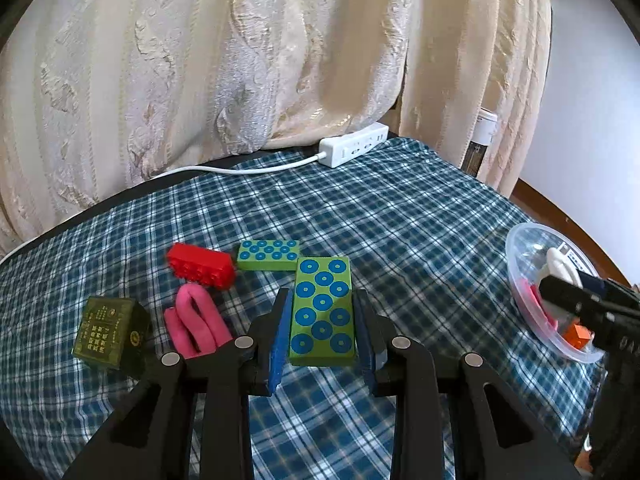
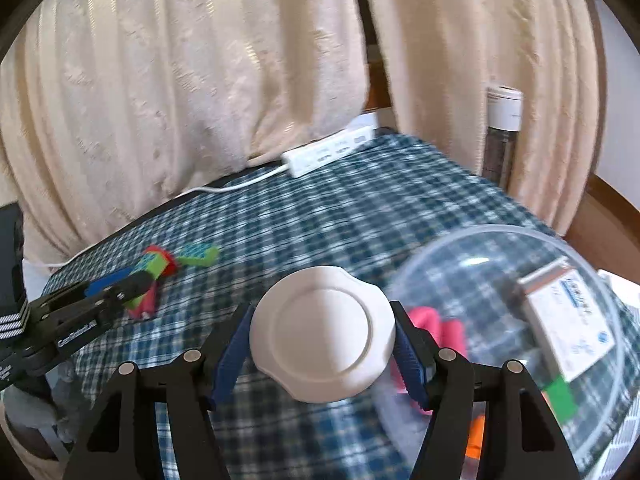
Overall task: Organize objects
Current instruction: 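Carry the white lid into the bowl and open the right gripper while the left carries the block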
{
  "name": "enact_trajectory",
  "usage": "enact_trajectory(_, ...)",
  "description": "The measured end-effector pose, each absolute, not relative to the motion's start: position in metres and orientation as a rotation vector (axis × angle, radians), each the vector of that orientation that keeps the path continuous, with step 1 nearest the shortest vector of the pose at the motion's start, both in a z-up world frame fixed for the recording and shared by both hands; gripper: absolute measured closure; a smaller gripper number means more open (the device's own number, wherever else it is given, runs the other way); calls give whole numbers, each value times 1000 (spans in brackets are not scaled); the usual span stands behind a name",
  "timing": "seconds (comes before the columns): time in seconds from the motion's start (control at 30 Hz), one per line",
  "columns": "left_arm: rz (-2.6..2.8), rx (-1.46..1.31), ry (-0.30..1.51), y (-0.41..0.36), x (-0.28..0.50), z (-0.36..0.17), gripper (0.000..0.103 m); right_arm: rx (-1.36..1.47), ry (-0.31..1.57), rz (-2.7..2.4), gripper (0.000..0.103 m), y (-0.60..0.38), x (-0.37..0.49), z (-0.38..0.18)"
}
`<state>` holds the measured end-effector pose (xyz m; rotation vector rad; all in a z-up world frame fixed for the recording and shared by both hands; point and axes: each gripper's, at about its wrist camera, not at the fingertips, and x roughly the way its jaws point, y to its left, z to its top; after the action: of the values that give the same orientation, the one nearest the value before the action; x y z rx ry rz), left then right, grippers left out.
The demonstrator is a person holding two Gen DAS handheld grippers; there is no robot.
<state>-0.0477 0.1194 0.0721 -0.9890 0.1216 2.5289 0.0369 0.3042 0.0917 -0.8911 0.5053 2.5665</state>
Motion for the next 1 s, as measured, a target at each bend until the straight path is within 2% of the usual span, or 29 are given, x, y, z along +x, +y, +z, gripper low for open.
enact_trajectory(1.0, 2448, -994, 179, 174, -25, 78, 72, -834, 567, 2412, 34, 371, 94, 76)
